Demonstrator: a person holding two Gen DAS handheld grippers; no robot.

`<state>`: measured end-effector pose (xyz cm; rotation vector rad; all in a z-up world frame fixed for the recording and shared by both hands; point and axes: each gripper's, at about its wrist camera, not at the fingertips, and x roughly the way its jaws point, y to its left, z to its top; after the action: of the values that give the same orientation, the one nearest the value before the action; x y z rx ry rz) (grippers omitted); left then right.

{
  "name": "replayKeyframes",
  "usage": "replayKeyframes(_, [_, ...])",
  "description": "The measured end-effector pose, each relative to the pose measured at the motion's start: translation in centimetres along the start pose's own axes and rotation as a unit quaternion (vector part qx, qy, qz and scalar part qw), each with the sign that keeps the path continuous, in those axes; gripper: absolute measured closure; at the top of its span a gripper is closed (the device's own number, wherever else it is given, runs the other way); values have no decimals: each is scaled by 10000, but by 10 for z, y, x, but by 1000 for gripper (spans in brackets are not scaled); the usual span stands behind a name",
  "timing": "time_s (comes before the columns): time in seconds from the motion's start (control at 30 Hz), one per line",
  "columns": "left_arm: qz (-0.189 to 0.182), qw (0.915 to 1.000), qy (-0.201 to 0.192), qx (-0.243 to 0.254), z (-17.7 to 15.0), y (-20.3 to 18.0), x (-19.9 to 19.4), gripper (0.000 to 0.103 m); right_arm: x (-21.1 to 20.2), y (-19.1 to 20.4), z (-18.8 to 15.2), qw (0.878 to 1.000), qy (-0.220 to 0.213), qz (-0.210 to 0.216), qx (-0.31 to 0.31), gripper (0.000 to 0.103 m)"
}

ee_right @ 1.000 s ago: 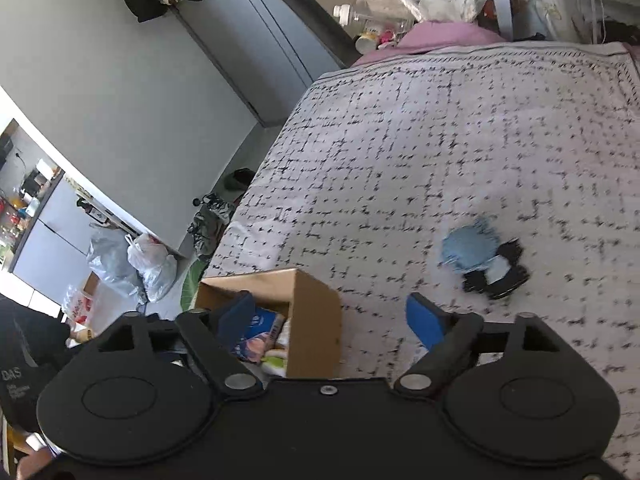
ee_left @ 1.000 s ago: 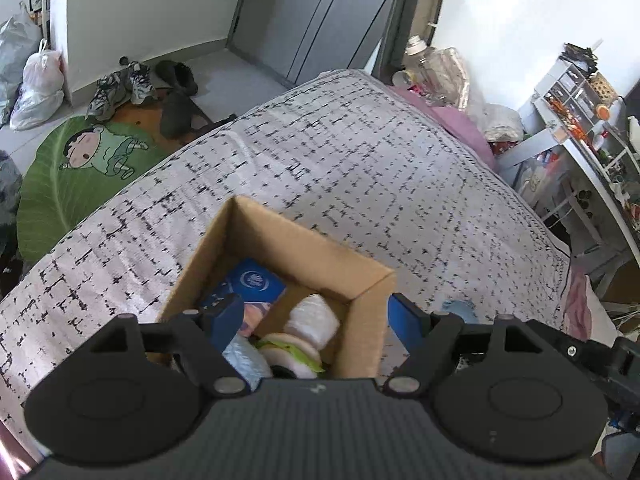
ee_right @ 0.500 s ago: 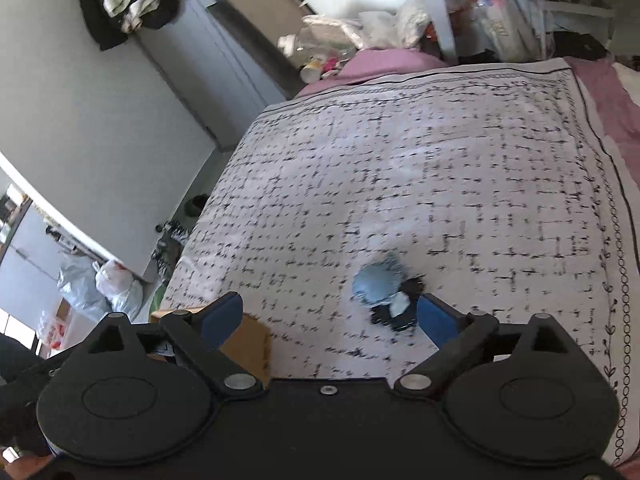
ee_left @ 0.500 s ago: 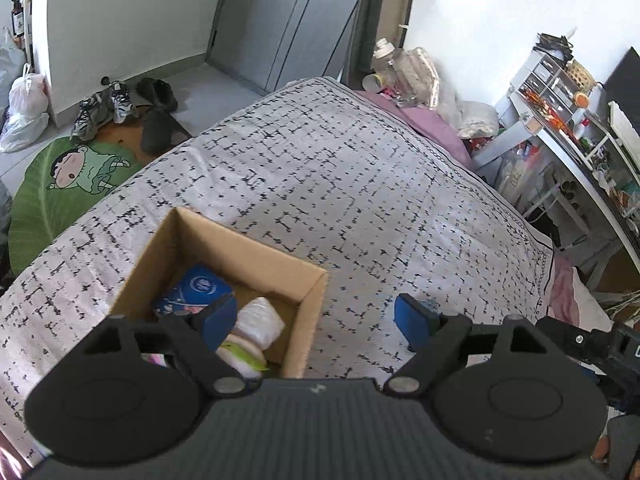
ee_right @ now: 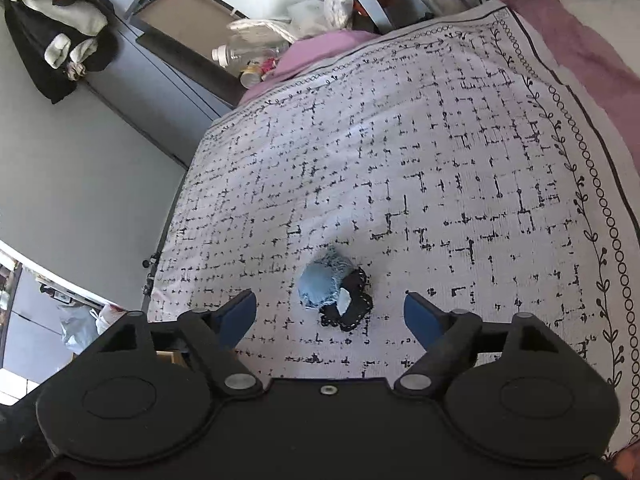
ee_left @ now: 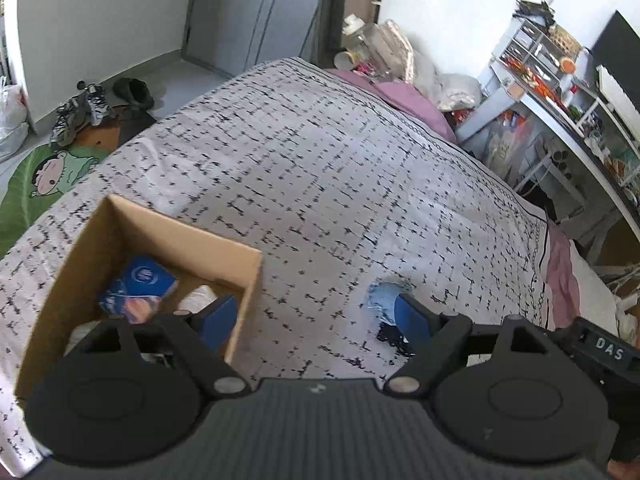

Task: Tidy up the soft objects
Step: 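Reach the left tool to the blue plush while the right reaches its black piece, then close the left tool on the blue plush while the right closes on the black piece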

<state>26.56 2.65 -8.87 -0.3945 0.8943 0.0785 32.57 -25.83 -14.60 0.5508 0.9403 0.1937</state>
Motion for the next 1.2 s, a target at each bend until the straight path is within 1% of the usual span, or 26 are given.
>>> replayKeyframes(0.03, [-3,10000,5,20,0,-3,2,18,3,-2,0,10000,31,8,17,26])
replayKeyframes(0.17, [-27,10000,25,84,1,-13,15,18,14,-14,2,9990,252,187,305,39])
replayKeyframes(0.3, [-17,9999,94,118,3,-21,31,18,26,-25,4,9965,455,350,609,45])
replayKeyframes(0.47, [-26,9997,208,83,4,-27,51,18,39,-35,7,9933,583,457,890,53])
replayKeyframes(0.7, [-109,9993,360,86,7,-38,81,19,64,-46,10,9896,782,426,1127,58])
replayKeyframes(0.9, [-194,9986,482,27,10,-41,106,19,86,-49,12,9862,1019,538,1191,59])
replayKeyframes(0.97, [-231,9983,531,-2,11,-41,113,21,92,-48,12,9857,1085,529,1179,60])
replayKeyframes(1.03, [-268,9980,580,-9,12,-42,120,22,98,-47,13,9854,1132,505,1163,63])
replayKeyframes(1.07, [-290,9978,604,-8,12,-43,124,22,101,-47,13,9852,1158,495,1163,68])
replayKeyframes(1.1, [-309,9975,631,-6,11,-45,127,22,104,-48,13,9847,1195,492,1171,77])
replayKeyframes(1.13, [-328,9973,658,-3,11,-46,130,22,107,-49,13,9842,1233,498,1171,83])
replayKeyframes(1.17, [-356,9970,691,5,10,-48,134,22,110,-50,12,9837,1274,500,1166,87])
replayKeyframes(1.2, [-385,9966,735,13,9,-50,138,23,111,-51,12,9837,1283,500,1159,88])
